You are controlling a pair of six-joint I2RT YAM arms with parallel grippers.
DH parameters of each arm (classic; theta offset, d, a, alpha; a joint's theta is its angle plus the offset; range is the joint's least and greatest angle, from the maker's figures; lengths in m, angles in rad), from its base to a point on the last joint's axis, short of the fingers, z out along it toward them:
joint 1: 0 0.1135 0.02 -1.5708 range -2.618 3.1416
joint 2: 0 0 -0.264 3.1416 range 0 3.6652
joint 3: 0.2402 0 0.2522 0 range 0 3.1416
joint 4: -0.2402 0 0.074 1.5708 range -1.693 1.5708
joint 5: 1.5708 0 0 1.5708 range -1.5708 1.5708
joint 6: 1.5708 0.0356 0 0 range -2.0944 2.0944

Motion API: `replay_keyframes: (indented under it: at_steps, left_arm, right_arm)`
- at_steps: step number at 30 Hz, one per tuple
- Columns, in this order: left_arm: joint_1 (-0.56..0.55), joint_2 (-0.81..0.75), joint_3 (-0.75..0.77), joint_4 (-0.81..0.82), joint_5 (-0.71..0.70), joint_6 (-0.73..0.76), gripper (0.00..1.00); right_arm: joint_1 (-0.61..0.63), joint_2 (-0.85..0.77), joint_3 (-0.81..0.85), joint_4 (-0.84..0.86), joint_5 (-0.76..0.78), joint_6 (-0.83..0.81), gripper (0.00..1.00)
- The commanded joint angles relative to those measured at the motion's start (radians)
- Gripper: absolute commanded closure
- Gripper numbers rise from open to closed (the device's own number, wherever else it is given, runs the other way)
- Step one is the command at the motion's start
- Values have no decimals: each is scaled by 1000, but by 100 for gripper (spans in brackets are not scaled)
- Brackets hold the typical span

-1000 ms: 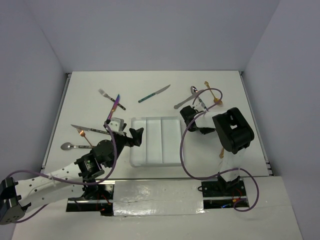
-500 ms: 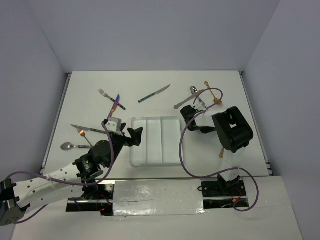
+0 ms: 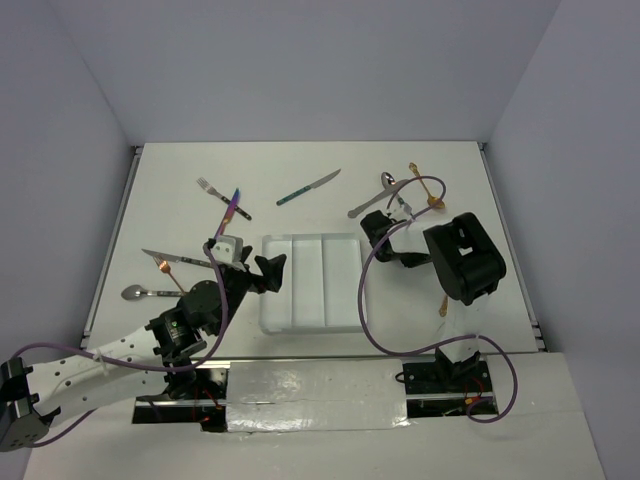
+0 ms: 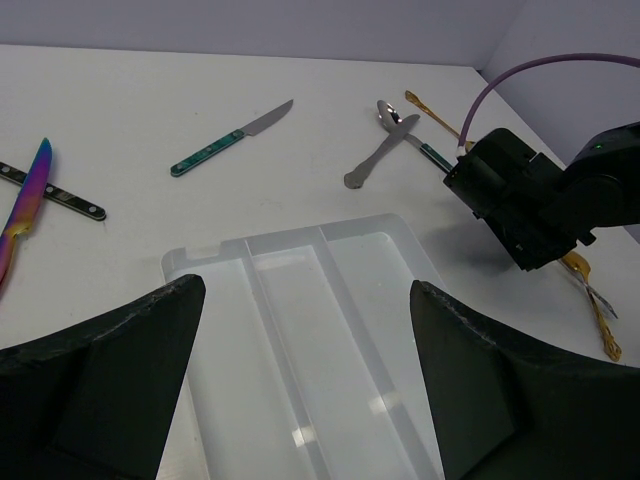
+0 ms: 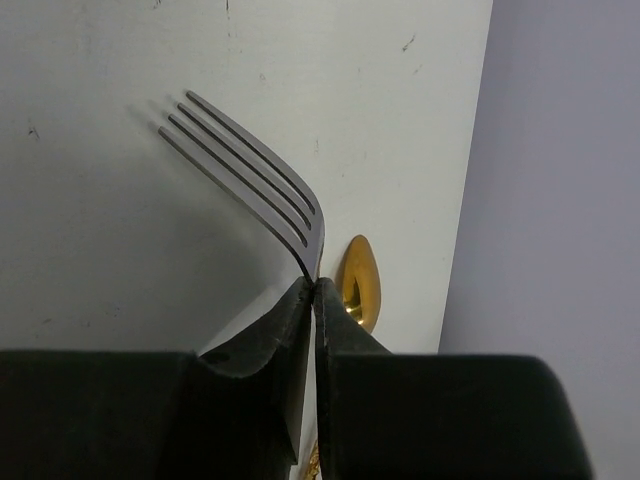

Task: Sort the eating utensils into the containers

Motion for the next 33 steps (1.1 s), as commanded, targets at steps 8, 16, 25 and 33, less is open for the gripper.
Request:
replay_keyframes:
  at_steps: [8,16,25,33]
  left_arm:
    - [-2,-5,14,22,-22,-8,4]
    - [-2,-8,5,38,-21,-1,4]
    - [-2,35,16,46,-39,6,4]
    - [-2,47,11,57,-74,26,4]
  right_arm:
    - [-1,-11,64,-138,100,112,100]
    - [5,-130,55,-263,97,192,100]
    - [116,-336,150,-364,-15,360,100]
    - [235,-577,142,-30,-718,238,100]
